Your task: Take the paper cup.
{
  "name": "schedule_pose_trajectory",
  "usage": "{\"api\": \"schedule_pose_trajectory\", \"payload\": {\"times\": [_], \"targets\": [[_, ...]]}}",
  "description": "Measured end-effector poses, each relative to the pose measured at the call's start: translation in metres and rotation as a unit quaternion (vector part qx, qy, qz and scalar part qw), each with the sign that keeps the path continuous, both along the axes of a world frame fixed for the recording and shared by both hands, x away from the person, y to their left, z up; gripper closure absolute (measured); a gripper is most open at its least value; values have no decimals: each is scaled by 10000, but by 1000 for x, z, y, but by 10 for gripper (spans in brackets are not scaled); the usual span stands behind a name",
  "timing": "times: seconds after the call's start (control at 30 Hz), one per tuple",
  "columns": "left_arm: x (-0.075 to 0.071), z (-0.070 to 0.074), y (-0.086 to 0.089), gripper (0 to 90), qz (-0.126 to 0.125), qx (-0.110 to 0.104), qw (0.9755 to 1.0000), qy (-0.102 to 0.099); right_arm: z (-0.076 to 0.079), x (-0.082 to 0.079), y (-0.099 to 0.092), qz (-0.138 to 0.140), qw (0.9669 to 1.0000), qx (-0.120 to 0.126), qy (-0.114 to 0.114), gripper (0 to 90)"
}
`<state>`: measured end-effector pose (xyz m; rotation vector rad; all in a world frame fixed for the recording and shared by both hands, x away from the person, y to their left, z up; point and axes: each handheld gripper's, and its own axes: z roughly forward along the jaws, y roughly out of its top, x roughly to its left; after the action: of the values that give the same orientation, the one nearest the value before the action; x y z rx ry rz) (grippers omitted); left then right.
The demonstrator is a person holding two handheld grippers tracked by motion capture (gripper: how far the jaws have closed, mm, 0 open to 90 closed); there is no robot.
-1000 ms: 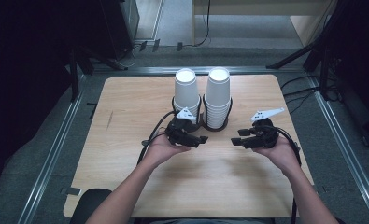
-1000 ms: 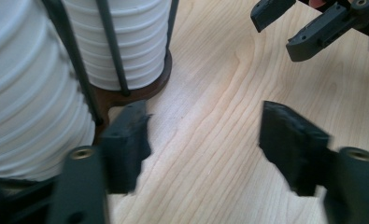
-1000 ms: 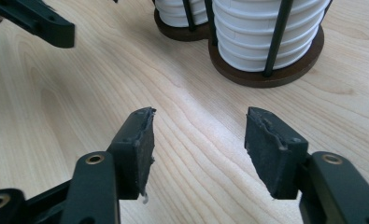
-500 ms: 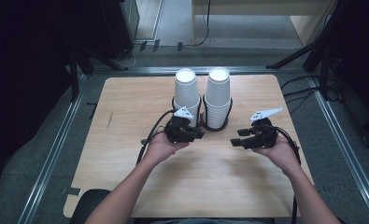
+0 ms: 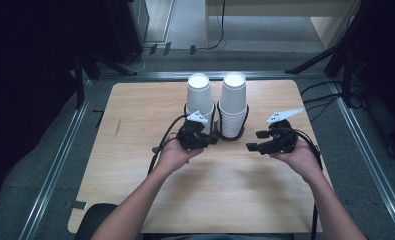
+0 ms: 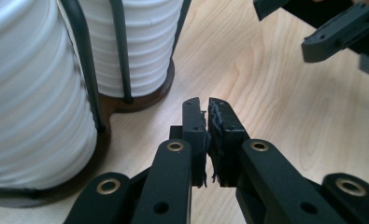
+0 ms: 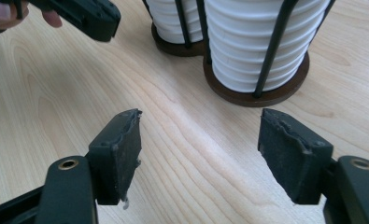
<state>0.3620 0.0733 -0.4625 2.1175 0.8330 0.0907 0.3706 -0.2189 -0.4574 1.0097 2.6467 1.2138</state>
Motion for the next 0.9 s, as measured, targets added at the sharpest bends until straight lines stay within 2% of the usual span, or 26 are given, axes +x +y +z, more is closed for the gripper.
{"api": "schedule_pose_trajectory", "payload": {"times": [0.17, 0.4, 0.5, 0.73, 0.8, 0.9], "targets": [[6, 6, -4, 860, 71, -76, 9999, -18, 9, 5, -3, -48, 10000, -58, -49, 282], [13, 18, -16, 876, 98, -37, 9999, -131, 19, 14, -3, -19, 9999, -127, -18, 281], [15, 20, -19, 884, 159, -102, 9997, -138, 22, 16, -2, -14, 9999, -143, -45, 279], [20, 21, -30, 892, 478, -34, 9986, -224, 40, 25, 3, 32, 9997, -174, -177, 267], [20, 21, -33, 892, 582, 78, 9978, -321, 44, 28, 3, 30, 9997, -146, -191, 266], [21, 23, -37, 893, 786, 63, 9962, -362, 48, 32, 5, 19, 9996, -174, -223, 262]]}}
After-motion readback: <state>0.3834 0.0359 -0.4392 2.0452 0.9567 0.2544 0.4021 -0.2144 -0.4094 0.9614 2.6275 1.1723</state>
